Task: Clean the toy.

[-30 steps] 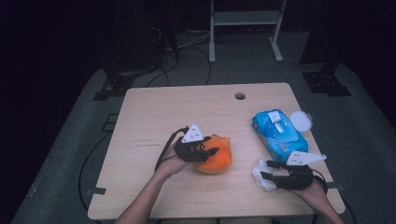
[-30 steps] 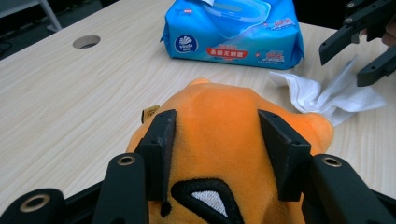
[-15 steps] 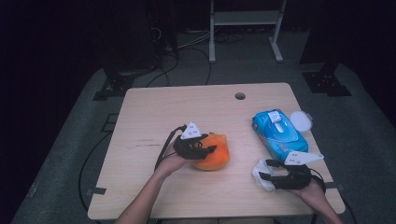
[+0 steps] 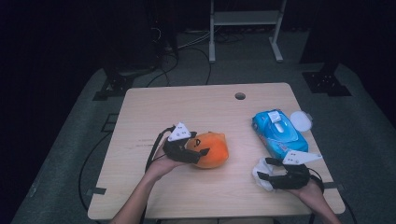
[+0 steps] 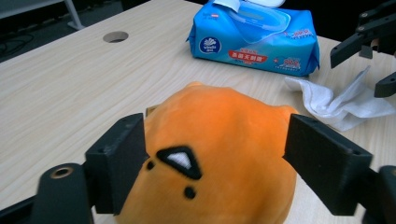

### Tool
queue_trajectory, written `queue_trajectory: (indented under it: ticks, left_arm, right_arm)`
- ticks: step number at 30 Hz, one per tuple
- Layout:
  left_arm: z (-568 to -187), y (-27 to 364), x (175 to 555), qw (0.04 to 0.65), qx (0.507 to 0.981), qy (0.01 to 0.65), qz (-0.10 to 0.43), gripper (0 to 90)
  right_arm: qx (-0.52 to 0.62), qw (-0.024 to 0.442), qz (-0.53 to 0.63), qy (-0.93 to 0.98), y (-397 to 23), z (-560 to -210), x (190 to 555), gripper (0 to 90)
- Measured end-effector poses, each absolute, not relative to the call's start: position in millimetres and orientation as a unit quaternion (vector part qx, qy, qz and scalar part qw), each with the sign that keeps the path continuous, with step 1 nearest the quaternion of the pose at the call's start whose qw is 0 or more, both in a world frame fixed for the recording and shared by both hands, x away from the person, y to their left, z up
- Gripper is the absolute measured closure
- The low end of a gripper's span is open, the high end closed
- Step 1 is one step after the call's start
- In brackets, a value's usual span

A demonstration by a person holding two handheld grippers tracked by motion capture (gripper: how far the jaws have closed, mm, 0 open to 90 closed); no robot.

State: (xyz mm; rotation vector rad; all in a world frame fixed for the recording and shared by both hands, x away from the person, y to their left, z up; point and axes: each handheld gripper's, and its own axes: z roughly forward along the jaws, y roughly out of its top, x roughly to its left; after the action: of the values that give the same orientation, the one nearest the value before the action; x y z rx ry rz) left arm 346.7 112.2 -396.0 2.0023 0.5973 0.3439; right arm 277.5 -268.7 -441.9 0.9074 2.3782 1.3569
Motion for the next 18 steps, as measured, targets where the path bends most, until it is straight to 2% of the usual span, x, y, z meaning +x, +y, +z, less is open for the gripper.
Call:
queue_trajectory:
  ticks: [6,18]
  left_arm:
    - [-395.0,122.4,340.6,0.498,0.82,0.247,0.134,14.4]
    - [-402.8,137.6,336.0,0.499,0.815,0.266,0.129,9.2]
  right_arm:
    - [0.311,0.143,0.461,0.818,-268.5,-438.4,277.9,26.9]
    - [0.319,0.132,0.461,0.818,-271.6,-439.5,278.9,21.0]
